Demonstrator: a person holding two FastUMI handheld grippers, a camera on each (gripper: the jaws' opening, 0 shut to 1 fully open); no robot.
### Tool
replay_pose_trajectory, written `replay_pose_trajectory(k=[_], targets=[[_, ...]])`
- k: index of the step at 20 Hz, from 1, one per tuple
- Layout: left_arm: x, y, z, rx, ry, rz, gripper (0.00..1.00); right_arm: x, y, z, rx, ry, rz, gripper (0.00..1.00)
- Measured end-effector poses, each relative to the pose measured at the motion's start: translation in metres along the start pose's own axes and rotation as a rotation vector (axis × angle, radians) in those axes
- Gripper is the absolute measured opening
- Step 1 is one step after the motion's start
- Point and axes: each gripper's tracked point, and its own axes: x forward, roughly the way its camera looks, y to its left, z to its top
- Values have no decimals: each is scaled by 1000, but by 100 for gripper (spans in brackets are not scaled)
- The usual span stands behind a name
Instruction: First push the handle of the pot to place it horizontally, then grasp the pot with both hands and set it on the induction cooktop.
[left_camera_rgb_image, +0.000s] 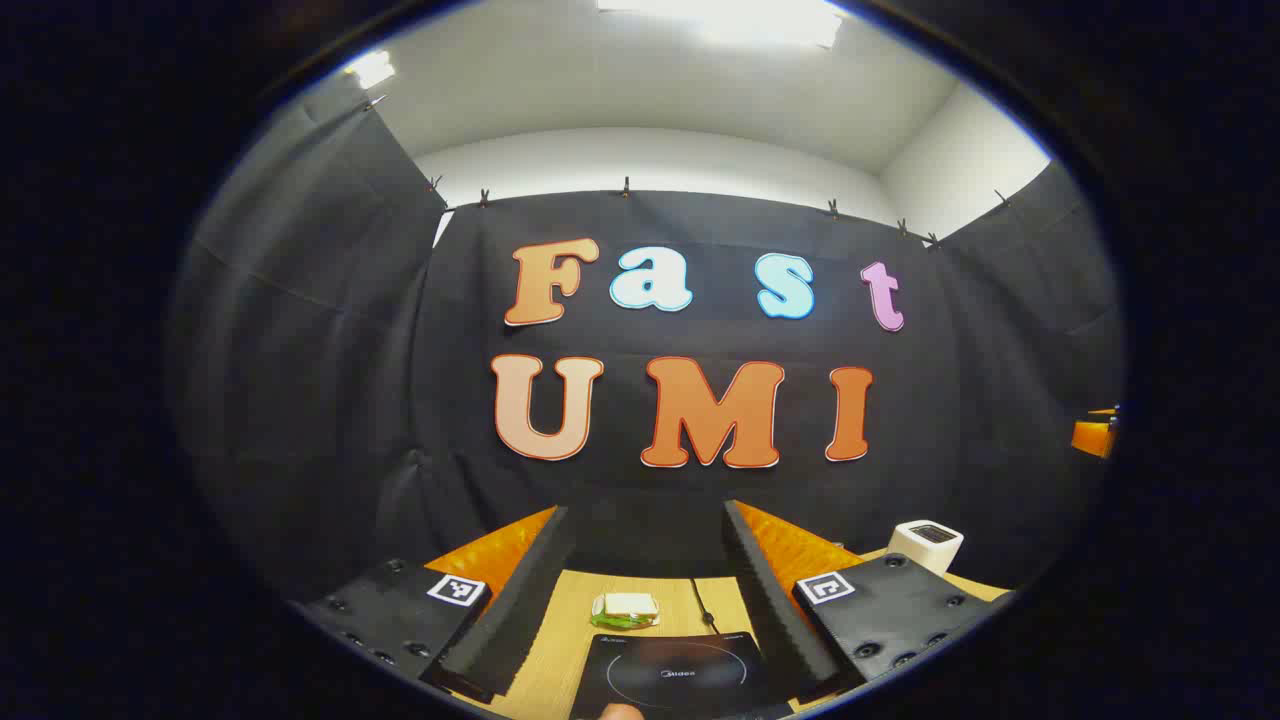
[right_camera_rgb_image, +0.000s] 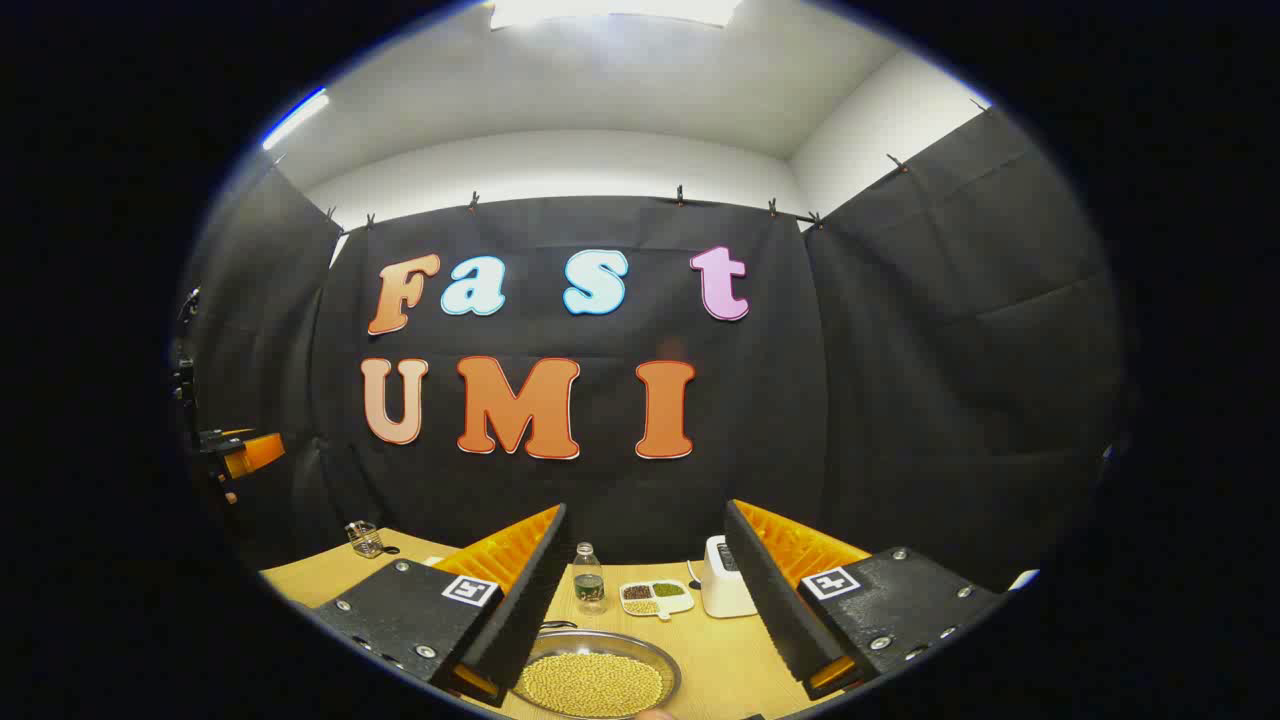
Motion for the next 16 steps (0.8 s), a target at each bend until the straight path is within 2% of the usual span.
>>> replay_pose_trajectory(k=[16], targets=[[-1,2,-2,8,2,1,97,2,1,-2,29,13,19,95]])
